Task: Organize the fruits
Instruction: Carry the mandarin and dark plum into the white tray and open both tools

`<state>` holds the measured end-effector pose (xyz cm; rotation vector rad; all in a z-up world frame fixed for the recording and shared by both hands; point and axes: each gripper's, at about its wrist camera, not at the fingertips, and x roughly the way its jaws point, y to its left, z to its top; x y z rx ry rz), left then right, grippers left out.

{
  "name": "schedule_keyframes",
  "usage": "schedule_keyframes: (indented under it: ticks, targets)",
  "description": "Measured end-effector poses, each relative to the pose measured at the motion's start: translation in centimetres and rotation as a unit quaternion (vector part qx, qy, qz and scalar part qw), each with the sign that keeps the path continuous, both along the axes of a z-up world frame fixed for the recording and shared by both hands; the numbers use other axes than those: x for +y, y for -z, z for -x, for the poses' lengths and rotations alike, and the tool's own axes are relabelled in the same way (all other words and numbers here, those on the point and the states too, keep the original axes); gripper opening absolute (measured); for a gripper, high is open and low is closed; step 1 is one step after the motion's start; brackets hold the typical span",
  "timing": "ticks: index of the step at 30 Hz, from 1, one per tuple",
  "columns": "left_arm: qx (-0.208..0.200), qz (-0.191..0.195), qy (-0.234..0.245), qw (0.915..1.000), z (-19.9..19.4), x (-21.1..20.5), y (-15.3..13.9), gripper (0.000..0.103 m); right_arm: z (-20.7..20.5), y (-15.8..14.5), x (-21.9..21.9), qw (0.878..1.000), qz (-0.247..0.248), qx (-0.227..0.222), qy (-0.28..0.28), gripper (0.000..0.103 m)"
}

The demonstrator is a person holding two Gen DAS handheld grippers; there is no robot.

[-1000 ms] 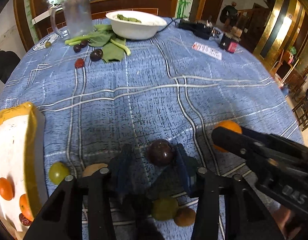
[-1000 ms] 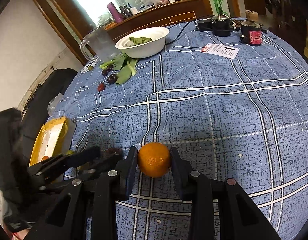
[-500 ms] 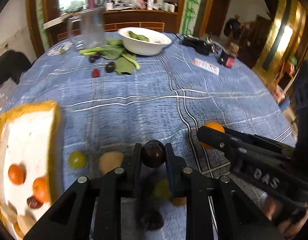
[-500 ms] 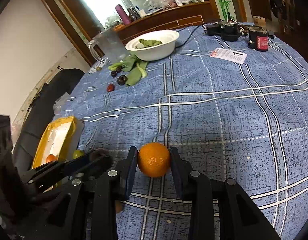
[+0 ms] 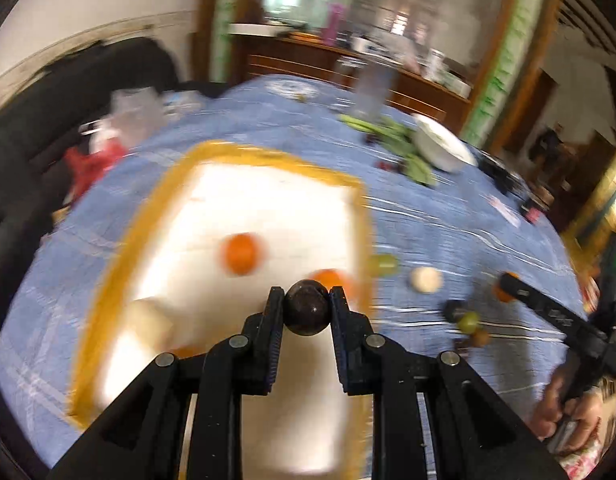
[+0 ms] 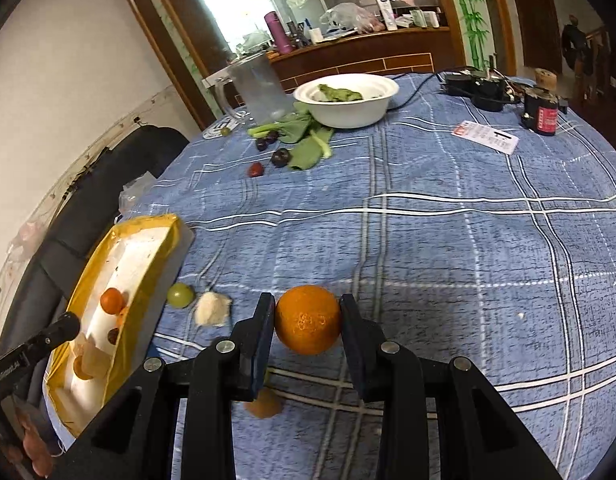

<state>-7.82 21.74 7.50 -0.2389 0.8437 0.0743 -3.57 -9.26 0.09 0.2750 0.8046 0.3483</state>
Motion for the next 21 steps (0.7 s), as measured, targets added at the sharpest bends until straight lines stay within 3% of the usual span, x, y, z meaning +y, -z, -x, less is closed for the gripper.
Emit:
schedule_keyframes:
  ticks: [5,12,21]
  targets:
    - [0.008,-0.004,-0.041,0.9991,2.0,3.8,0.8,0.022,2.3,-1.6,4.3,0.998,-0.017,-0.002,-0.065,0.035]
    - [0.018,-0.015,-0.034,0.9991,4.2,4.7,2.2,0.022,5.1,-2.1,12.9,0.987,0.006,-0.002,-0.159,0.036]
    - [0.029,-0.017,-0.014,0.9993,5.7,4.4,3.5,0.022,6.6,-1.0,19.5,0.975,0.069,-0.012,-0.212,0.036]
